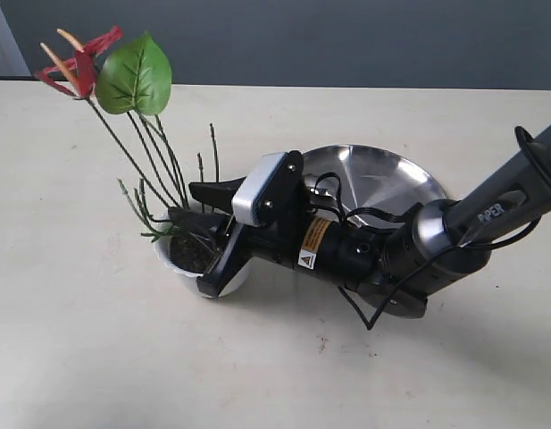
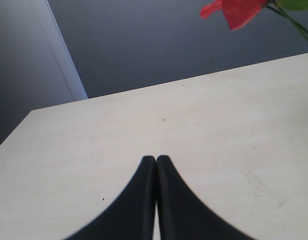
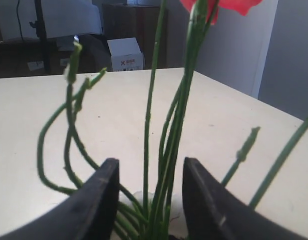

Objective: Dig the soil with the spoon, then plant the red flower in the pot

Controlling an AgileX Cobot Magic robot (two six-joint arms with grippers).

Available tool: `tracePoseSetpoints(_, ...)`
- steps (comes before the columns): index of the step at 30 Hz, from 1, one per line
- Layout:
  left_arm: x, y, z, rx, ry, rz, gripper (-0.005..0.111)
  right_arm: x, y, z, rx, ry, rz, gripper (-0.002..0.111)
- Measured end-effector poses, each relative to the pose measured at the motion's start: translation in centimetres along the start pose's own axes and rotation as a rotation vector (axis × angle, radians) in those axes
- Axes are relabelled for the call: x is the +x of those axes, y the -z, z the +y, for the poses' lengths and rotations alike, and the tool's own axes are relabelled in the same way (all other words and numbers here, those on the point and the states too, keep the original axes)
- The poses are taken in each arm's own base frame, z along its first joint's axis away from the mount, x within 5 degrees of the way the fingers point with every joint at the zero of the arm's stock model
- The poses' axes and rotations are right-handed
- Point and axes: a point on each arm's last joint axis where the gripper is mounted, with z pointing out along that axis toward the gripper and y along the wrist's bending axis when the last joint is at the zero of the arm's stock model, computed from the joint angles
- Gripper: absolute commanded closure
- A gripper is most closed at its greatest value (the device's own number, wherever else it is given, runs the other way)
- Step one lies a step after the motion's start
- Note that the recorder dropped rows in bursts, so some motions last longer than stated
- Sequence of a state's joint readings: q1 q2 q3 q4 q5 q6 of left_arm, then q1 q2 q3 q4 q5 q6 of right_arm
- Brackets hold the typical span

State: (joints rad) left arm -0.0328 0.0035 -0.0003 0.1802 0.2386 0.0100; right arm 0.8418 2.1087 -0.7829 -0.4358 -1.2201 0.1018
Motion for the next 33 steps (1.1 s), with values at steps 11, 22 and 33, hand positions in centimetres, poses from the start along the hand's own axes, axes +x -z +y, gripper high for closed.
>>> tracePoseSetpoints(11,0.0,0.0,0.0,0.0,0.0,0.0,0.106,-1.1,0.5,0.1,0.003,0.088,-0.015,0.067)
tracePoseSetpoints(22,0.0,0.0,0.0,0.0,0.0,0.0,0.106,-0.6,2.9,0.9,0.031,0.114,0.045,0.067)
tracePoseSetpoints(33,0.0,0.0,0.0,0.0,0.0,0.0,0.106,-3.4,6.7,1.9,0.086,0.11,0.021,0.067)
